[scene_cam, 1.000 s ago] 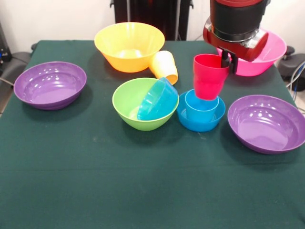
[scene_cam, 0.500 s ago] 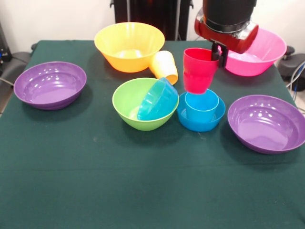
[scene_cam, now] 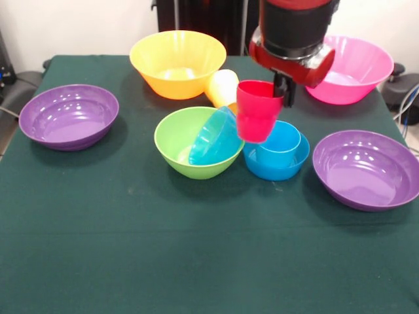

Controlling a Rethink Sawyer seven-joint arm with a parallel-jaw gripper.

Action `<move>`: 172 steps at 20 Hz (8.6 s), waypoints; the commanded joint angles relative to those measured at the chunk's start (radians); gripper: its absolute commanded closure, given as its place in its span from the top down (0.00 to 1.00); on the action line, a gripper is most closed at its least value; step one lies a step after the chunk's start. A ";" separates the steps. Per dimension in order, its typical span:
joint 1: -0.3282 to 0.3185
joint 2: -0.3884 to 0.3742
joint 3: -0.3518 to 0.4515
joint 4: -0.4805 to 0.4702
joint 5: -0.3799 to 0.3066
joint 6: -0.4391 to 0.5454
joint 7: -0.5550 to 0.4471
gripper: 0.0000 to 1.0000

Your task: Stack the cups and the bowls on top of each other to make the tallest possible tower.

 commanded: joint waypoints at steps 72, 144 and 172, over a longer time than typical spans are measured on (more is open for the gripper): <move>0.032 0.047 0.127 0.099 -0.025 -0.096 -0.070 0.00; -0.085 0.105 0.205 0.092 -0.119 -0.135 -0.166 0.00; -0.079 0.087 0.197 0.126 -0.121 -0.156 -0.144 0.00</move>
